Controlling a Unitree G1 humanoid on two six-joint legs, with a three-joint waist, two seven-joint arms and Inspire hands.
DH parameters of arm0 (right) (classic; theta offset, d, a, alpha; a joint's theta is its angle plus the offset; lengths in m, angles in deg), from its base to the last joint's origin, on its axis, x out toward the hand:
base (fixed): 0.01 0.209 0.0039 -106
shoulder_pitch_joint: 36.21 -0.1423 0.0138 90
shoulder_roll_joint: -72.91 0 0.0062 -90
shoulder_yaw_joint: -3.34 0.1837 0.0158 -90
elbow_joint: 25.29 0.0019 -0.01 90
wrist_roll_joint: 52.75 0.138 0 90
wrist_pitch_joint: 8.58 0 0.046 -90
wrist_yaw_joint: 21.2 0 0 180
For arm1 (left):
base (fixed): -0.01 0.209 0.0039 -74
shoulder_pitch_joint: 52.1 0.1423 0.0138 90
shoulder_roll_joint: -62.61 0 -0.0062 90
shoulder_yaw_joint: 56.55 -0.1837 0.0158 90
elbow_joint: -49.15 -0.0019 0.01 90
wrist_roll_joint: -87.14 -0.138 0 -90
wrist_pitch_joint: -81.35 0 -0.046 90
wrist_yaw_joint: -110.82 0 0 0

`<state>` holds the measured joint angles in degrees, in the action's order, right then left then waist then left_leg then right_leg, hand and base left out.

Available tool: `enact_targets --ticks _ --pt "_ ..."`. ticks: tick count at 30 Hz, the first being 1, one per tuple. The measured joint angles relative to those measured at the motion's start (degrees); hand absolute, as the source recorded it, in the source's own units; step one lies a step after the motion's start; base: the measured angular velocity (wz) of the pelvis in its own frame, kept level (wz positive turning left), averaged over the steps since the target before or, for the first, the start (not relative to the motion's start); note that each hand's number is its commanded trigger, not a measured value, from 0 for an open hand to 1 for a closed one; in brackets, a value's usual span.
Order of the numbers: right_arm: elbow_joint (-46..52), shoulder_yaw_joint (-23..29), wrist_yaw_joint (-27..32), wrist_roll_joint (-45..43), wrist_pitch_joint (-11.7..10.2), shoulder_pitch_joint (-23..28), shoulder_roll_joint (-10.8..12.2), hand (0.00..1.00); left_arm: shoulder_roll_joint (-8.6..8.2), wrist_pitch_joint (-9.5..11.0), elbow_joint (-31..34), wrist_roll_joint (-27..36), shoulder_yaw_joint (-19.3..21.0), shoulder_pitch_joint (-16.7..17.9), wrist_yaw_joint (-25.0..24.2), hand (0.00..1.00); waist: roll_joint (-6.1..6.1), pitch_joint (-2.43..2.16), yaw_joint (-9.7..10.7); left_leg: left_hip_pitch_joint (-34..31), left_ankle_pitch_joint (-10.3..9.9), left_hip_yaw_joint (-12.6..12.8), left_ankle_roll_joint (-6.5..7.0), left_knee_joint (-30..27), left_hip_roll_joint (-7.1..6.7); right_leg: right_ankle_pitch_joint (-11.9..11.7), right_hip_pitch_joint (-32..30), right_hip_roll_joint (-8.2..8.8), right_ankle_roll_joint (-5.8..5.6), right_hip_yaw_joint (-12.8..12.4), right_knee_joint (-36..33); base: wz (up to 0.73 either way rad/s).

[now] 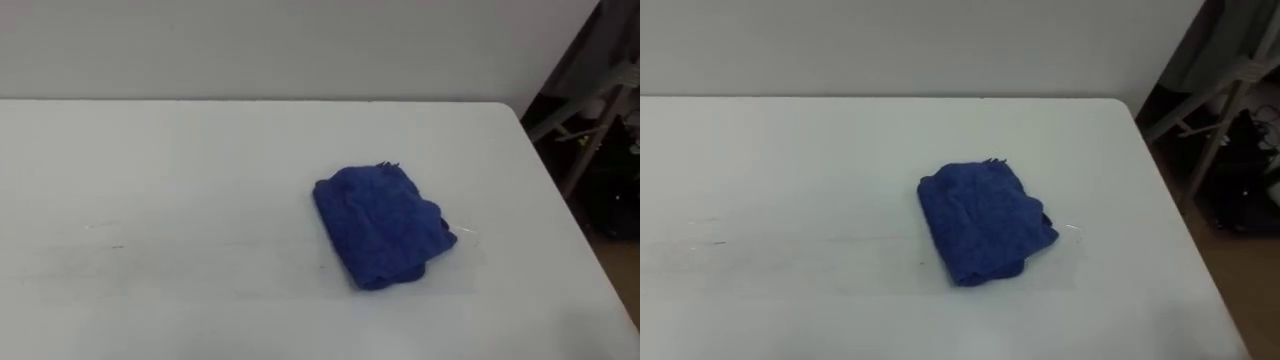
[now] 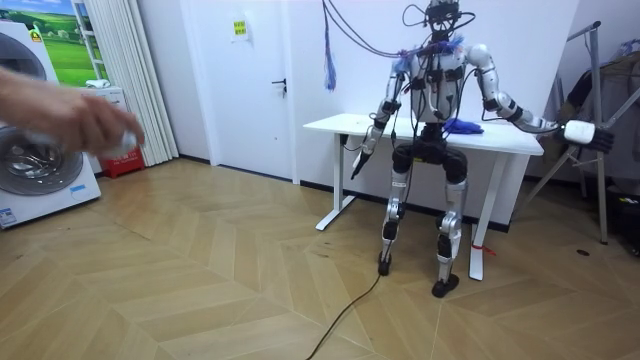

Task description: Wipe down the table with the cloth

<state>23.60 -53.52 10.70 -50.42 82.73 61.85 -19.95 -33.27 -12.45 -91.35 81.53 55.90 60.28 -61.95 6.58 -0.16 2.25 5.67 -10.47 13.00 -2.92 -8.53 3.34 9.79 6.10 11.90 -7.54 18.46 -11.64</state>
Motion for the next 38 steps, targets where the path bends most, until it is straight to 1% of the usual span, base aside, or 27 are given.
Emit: enact_targets --ticks 3,6,9,10,11,12,13,14,16,17,19,20,22,23,24,25,26,28,29,31,32,33,34,35,36,38 --pt "-7.56 0.75 0.24 4.05 0.03 0.30 0.02 0.00 0.05 -0.01 -0.01 -0.08 -0.01 0.81 0.00 0.00 0.27 0.05 0.74 -0.07 -1.06 0.20 0.09 -1.35 0.14 -0.02 0.47 0.02 -0.02 -0.28 -0.05 -0.04" --pt "-11.79 1.67 0.35 9.31 -0.01 2.42 0.04 0.00 0.10 -0.27 -0.07 -0.72 0.05 0.91 -0.02 0.00 -0.42 -0.11 0.98 -0.40 -1.94 0.37 0.22 -2.33 0.26 -0.12 0.54 0.01 -0.20 -0.75 0.05 -0.05" --pt "-17.60 2.01 0.10 11.98 0.04 3.66 0.69 0.00 0.06 -0.45 -0.06 -0.71 0.03 0.78 -0.02 0.00 -0.90 0.03 1.88 -0.37 -2.07 0.38 0.21 -2.69 0.26 -0.18 0.62 0.02 -0.28 -0.69 0.06 0.00" --pt "-19.52 1.98 -0.45 12.51 0.05 4.38 1.02 0.00 -0.02 -0.59 -0.18 -0.70 0.01 0.77 -0.02 0.00 -1.53 -0.16 2.23 -0.37 -2.13 0.39 0.22 -2.68 0.26 -0.18 0.62 0.02 -0.29 -0.68 0.06 0.00" --pt "-20.57 1.96 -0.81 12.86 0.04 4.73 1.15 0.00 -0.05 -0.67 -0.27 -0.71 0.01 0.77 -0.02 0.00 -1.59 -0.18 2.32 -0.36 -2.15 0.41 0.22 -2.66 0.26 -0.18 0.62 0.02 -0.29 -0.68 0.06 0.00" --pt "-22.95 1.87 -1.61 13.59 0.09 5.41 1.44 0.00 -0.12 -0.76 -0.29 -0.72 -0.06 0.74 -0.01 0.00 -2.07 -0.40 2.35 -0.11 -2.25 0.50 0.23 -2.56 0.26 -0.18 0.74 0.01 -0.29 -0.74 0.01 -0.03" --pt "-24.36 1.88 -2.54 13.87 0.80 6.23 2.09 0.00 -0.29 -0.80 -0.23 -0.75 -0.10 0.73 0.00 0.00 -2.44 -0.48 2.35 0.13 -2.25 0.59 0.23 -2.06 0.25 -0.18 0.83 0.01 -0.29 -0.98 -0.04 -0.03" --pt "-25.22 1.83 -3.04 13.82 1.12 6.45 2.56 0.00 -0.32 -0.87 -0.24 -0.75 -0.11 0.72 0.01 0.00 -2.67 -0.42 2.36 0.14 -2.25 0.60 0.23 -2.04 0.25 -0.18 0.83 0.01 -0.29 -0.99 -0.03 0.00" --pt "-28.89 1.68 -5.43 13.85 3.15 7.25 4.48 0.00 -0.34 -1.24 -0.82 -0.83 -0.12 0.70 -0.01 0.00 -2.78 -0.47 2.38 0.14 -2.26 0.43 0.22 -2.11 0.27 -0.17 1.03 0.01 -0.29 -0.79 -0.03 0.02" --pt "-29.72 1.26 -6.22 13.78 3.67 7.52 4.85 0.00 -0.37 -1.43 -0.99 -0.90 -0.12 0.70 -0.02 0.00 -2.70 -0.52 2.38 0.13 -2.28 0.33 0.22 -2.17 0.27 -0.17 1.13 0.02 -0.29 -0.66 -0.03 0.08" --pt "-32.78 -2.50 -9.57 11.83 5.67 7.92 5.80 0.00 -0.42 -2.18 -2.95 -1.37 -0.30 0.28 -0.13 0.00 -2.79 -0.47 2.08 0.22 -2.49 0.03 0.25 -2.49 0.28 -0.18 1.49 0.10 -0.29 -0.15 -0.15 0.06" --pt "-32.93 -3.92 -10.31 10.57 6.21 8.08 5.97 0.00 -0.46 -2.27 -3.48 -1.37 -0.54 0.33 -0.14 0.00 -2.81 -0.45 2.07 0.32 -2.51 0.03 0.28 -2.54 0.28 -0.18 1.62 0.10 -0.30 -0.15 -0.14 0.00" --pt "-32.98 -9.69 -13.33 5.87 7.57 8.32 6.31 0.00 -0.50 -3.34 -4.61 -1.39 -2.34 0.00 -0.13 0.00 -2.79 -0.40 1.88 1.11 -2.66 0.04 0.28 -2.67 0.28 -0.20 2.37 0.07 -0.32 -0.20 -0.02 0.00" --pt "-32.96 -10.80 -14.00 4.31 7.59 8.38 6.31 0.00 -0.50 -3.46 -4.94 -1.39 -3.07 -0.11 -0.12 0.00 -2.86 -0.36 1.80 1.10 -2.73 0.04 0.30 -2.85 0.28 -0.20 2.44 0.07 -0.32 -0.26 0.01 -0.05" --pt "-32.42 -14.03 -14.98 0.91 7.75 7.65 6.31 0.00 -0.46 -3.50 -5.21 -1.41 -5.17 -0.40 -0.09 0.00 -3.14 -0.33 0.97 1.08 -2.82 0.31 0.31 -2.99 0.33 -0.22 2.19 0.07 -0.36 -0.53 0.00 -0.16" --pt "-32.23 -16.56 -15.97 -2.52 8.09 6.72 6.35 0.00 -0.66 -3.48 -5.53 -1.42 -6.31 -0.99 -0.07 0.00 -3.35 -0.25 -0.21 1.04 -2.82 0.84 0.31 -3.05 0.38 -0.28 1.99 0.06 -0.46 -0.59 0.04 -0.16" --pt "-32.18 -18.44 -16.83 -5.39 8.34 5.31 6.51 0.00 -0.70 -3.48 -5.88 -1.58 -7.38 -1.93 -0.08 0.00 -3.44 -0.20 -0.91 0.96 -2.82 0.81 0.32 -3.19 0.39 -0.29 1.99 0.06 -0.47 -0.51 0.04 -0.10" --pt "-31.52 -21.07 -17.67 -10.17 8.24 2.93 6.73 0.00 -0.73 -3.21 -6.97 -2.51 -9.48 -3.21 -0.06 0.00 -3.85 -0.18 -1.51 0.95 -2.82 0.59 0.31 -3.23 0.39 -0.29 2.12 0.04 -0.47 -0.38 0.06 0.02" --pt "-30.90 -21.76 -17.75 -11.32 8.22 2.02 6.89 0.00 -0.85 -3.23 -7.16 -2.69 -10.07 -3.34 -0.06 0.00 -4.02 -0.20 -1.70 0.97 -2.81 0.60 0.31 -3.22 0.39 -0.29 2.13 0.01 -0.47 -0.46 0.10 0.00" --pt "-26.23 -24.43 -17.73 -12.89 7.93 0.61 7.76 0.00 -1.41 -3.31 -7.40 -3.06 -11.77 -4.48 -0.03 0.00 -4.65 -0.16 -2.94 0.88 -2.77 0.56 0.28 -3.17 0.39 -0.30 2.23 -0.09 -0.48 -0.46 0.61 0.00" --pt "-25.08 -25.24 -17.73 -12.89 7.64 0.34 7.96 0.00 -1.57 -3.31 -7.41 -3.04 -12.11 -4.80 0.03 0.00 -4.77 -0.11 -2.99 0.84 -2.76 0.45 0.28 -3.16 0.38 -0.31 2.33 -0.12 -0.49 -0.39 0.83 0.08" --pt "-24.56 -26.71 -17.76 -12.66 5.79 0.05 8.30 0.00 -1.85 -3.29 -7.47 -3.03 -12.84 -5.12 0.20 0.00 -5.05 -0.01 -3.42 0.84 -2.76 0.24 0.27 -3.16 0.37 -0.32 2.56 -0.17 -0.52 -0.21 1.06 0.10" --pt "-23.68 -28.08 -18.29 -12.66 4.80 1.00 8.50 0.00 -2.20 -3.25 -7.47 -3.15 -13.58 -5.12 0.70 0.00 -5.37 0.11 -4.06 0.89 -2.74 0.10 0.23 -3.16 0.37 -0.32 2.62 -0.19 -0.53 -0.05 1.08 0.08" --pt "-23.56 -29.01 -18.44 -12.64 4.84 1.23 8.60 0.00 -2.39 -3.25 -7.47 -3.42 -13.93 -5.10 1.06 0.00 -5.50 0.21 -4.17 0.92 -2.71 0.11 0.21 -3.14 0.37 -0.32 2.61 -0.22 -0.53 -0.04 1.09 0.03" --pt "-23.29 -30.35 -18.60 -12.58 5.02 1.27 8.94 0.00 -2.63 -3.27 -7.47 -4.00 -14.95 -5.12 1.30 0.00 -5.81 0.64 -4.28 0.81 -2.70 0.11 0.20 -3.12 0.37 -0.32 2.55 -0.24 -0.53 0.07 1.11 0.00" --pt "-23.11 -32.43 -18.76 -11.84 4.52 1.29 9.69 0.00 -2.75 -3.27 -7.46 -4.18 -16.66 -4.92 1.29 0.00 -5.76 0.68 -4.30 0.31 -2.69 -0.04 0.20 -3.16 0.36 -0.32 2.23 -0.23 -0.53 0.36 1.10 0.02"
